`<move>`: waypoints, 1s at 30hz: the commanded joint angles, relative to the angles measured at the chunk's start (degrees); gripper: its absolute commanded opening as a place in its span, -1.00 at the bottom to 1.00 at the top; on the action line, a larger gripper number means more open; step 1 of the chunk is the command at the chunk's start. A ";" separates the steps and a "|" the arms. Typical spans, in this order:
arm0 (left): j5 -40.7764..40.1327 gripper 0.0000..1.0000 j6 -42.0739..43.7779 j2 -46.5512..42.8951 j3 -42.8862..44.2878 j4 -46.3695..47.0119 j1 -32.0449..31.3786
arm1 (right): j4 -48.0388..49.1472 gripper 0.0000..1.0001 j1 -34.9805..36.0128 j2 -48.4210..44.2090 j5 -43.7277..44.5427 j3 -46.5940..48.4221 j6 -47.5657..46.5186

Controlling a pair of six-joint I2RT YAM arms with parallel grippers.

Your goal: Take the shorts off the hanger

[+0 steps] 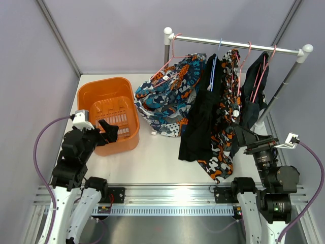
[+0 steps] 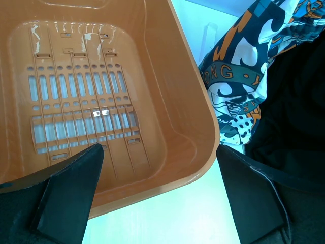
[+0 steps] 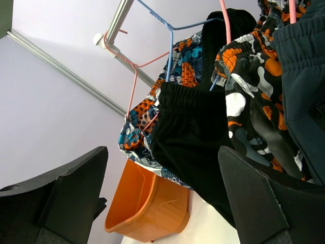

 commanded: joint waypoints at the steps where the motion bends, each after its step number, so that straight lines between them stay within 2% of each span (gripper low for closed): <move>1: 1.23 0.98 0.62 -0.05 0.08 1.89 -0.53 | -0.26 0.99 0.32 0.41 -0.20 1.42 -0.36; 9: 1.31 0.98 0.62 0.12 0.08 1.89 -0.79 | -1.94 0.99 0.32 0.32 0.42 3.27 -3.08; 12: 1.23 0.98 0.53 0.30 0.00 1.89 -0.79 | -1.15 0.99 0.32 2.51 -2.65 5.28 -7.46; 21: 1.05 0.98 0.44 0.21 0.09 1.80 -0.79 | -0.70 0.99 0.32 24.21 -15.30 27.66 -11.69; 28: 1.58 0.98 0.62 0.56 0.00 1.89 -0.79 | -2.81 0.91 0.32 40.55 -17.87 42.44 -13.63; 30: 1.67 0.98 0.62 0.56 0.00 2.06 -0.79 | -5.60 0.89 1.54 43.12 -14.99 45.44 -15.64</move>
